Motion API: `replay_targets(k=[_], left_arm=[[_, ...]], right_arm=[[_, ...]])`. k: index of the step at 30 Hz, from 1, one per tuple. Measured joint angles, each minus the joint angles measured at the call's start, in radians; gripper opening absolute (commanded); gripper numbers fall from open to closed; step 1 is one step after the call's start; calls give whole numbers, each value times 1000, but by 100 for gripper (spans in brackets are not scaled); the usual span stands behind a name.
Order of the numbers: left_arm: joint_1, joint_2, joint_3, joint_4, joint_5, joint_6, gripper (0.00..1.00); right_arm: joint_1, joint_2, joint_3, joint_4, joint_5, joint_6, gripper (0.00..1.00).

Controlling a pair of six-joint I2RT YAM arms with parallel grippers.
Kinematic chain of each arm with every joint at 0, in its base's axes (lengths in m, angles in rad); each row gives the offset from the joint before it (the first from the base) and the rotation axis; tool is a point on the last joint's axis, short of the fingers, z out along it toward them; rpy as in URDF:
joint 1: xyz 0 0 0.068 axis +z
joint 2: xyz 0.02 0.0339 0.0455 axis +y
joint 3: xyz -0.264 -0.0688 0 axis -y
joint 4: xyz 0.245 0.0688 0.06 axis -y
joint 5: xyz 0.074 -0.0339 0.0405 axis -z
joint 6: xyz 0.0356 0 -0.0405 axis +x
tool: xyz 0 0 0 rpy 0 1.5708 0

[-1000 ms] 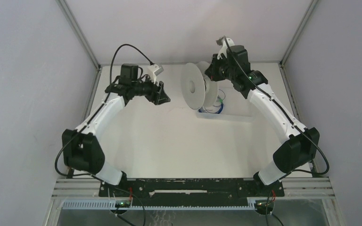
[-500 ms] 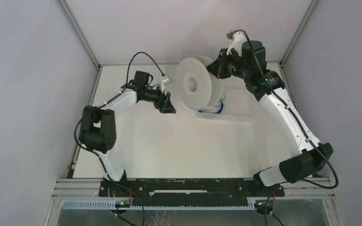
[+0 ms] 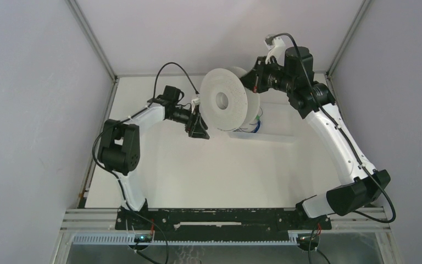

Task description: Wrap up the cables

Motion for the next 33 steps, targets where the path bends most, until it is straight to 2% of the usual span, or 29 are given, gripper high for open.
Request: replay_targets(k=[7,10,20,22,25,28,33], left_arm=[[-18,42,76,-227,79,208,75],[-22,60,84,-276,86,256,71],[-59,96,84,-341,87,326,33],[-61,96,84,-356,87,335,32],[-61,96,84,-384,86,360,40],[-61,96,84,-407,85,376,43],[-61,96,84,-424,82,386,39]], right_arm=[[-2,0,0,-4,-1,0,0],[-4,0,4,-8,-1,0,0],[-5,0,18,-11,2,0,0],[-6,0,18,-12,3,-1,0],[-11,0,18,-12,6,0,0],[-13,0,18,-12,7,-1,0],[-13,0,17,-11,10,-1,0]])
